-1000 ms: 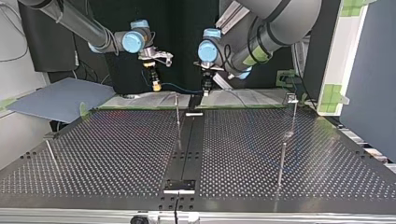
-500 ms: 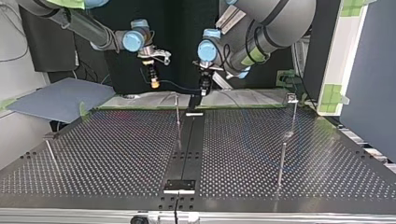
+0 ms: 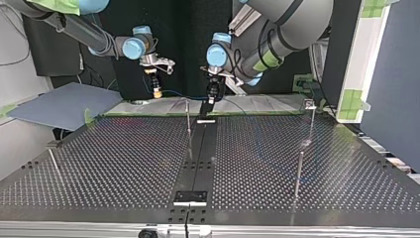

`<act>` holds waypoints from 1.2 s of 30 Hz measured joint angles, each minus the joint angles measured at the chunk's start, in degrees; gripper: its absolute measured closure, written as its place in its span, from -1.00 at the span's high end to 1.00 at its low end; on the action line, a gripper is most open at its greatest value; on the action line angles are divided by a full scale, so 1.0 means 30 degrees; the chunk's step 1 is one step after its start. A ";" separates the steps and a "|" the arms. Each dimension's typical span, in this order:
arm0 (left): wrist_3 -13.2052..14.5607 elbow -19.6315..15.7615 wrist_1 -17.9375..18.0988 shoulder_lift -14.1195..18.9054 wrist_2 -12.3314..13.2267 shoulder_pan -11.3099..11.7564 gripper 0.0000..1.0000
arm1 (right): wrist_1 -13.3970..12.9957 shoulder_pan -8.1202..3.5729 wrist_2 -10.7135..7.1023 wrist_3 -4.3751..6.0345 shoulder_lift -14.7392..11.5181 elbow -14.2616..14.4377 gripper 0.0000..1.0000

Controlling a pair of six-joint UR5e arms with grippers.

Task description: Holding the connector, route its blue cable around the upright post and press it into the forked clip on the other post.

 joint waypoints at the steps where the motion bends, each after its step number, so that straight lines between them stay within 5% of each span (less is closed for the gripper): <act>1: -0.0048 0.0032 -0.0035 -0.0032 0.0031 -0.0007 -1.00 | 0.0052 -0.0051 -0.0049 -0.0011 -0.0001 -0.0037 -0.98; 17: -0.0775 0.1779 -0.1014 -0.1153 0.0592 0.0167 -1.00 | 0.0885 -0.0839 -0.0348 -0.0140 -0.0002 -0.0695 -0.98; 36: -0.0989 0.2067 -0.1048 -0.1163 0.1481 0.0834 -1.00 | 0.1614 -0.1157 -0.0325 -0.0032 -0.0001 -0.1428 -0.98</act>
